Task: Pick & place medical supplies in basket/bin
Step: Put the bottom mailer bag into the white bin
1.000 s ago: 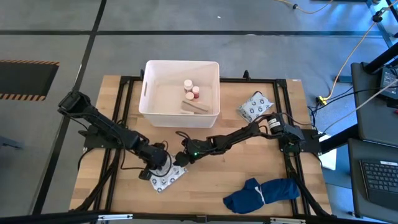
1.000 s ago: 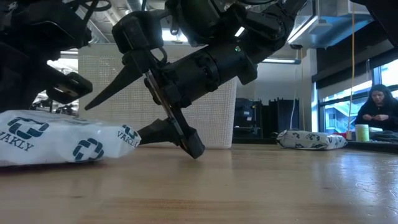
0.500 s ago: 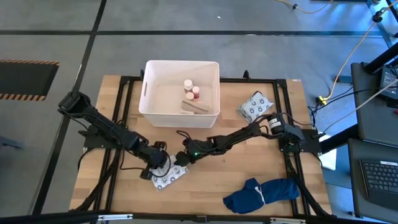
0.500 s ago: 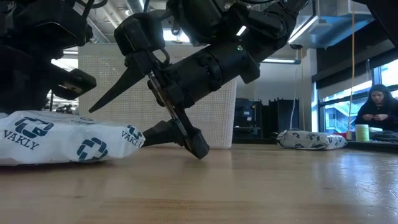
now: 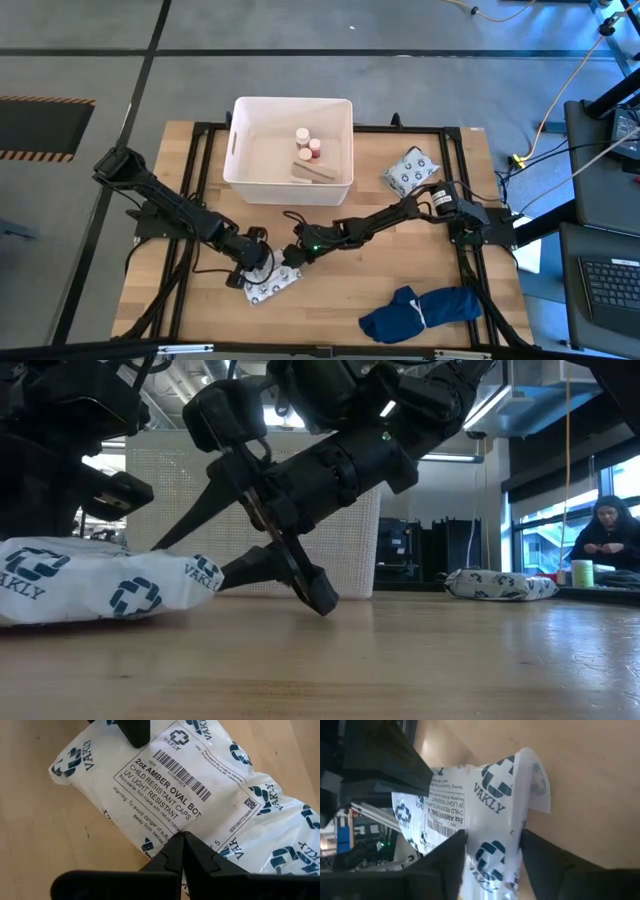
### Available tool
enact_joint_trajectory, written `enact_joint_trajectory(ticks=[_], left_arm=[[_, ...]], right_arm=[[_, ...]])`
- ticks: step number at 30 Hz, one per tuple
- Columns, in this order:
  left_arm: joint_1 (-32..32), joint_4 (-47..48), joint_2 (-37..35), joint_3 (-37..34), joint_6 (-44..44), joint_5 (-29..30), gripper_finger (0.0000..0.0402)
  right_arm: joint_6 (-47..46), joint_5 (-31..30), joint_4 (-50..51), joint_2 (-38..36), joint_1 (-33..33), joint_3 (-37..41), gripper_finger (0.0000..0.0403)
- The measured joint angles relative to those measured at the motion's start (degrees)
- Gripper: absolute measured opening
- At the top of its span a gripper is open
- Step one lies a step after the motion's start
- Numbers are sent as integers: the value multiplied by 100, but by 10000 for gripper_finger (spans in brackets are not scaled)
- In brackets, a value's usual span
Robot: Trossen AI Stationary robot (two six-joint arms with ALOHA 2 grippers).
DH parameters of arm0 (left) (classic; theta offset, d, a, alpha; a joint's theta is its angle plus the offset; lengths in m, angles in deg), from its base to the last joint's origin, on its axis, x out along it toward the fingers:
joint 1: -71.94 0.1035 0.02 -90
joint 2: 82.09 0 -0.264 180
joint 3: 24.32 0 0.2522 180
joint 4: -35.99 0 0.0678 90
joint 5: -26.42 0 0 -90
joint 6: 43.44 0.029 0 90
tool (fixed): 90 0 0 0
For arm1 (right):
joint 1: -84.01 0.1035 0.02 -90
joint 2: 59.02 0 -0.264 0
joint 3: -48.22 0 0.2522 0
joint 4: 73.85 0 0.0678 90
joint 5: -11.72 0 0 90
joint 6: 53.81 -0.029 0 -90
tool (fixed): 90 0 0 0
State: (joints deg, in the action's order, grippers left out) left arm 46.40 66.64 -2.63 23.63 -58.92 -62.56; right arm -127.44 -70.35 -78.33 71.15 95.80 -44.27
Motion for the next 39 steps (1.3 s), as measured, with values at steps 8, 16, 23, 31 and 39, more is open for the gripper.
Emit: enact_joint_trajectory(ticks=[8,16,23,31,39], left_arm=[[31,-31,-13,16,1,-405,32],[31,109,-390,85,-21,-415,79],[47,-33,-978,186,-524,-213,95],[57,245,-970,188,-425,145,99],[116,799,-1011,201,-1846,-655,132]], right_arm=[[279,24,80,-2,7,-18,97],[498,246,93,-2,0,-25,90],[1122,620,101,-15,-44,-44,85],[1456,612,98,-15,-39,-39,25],[1431,596,106,-15,-46,-35,20]])
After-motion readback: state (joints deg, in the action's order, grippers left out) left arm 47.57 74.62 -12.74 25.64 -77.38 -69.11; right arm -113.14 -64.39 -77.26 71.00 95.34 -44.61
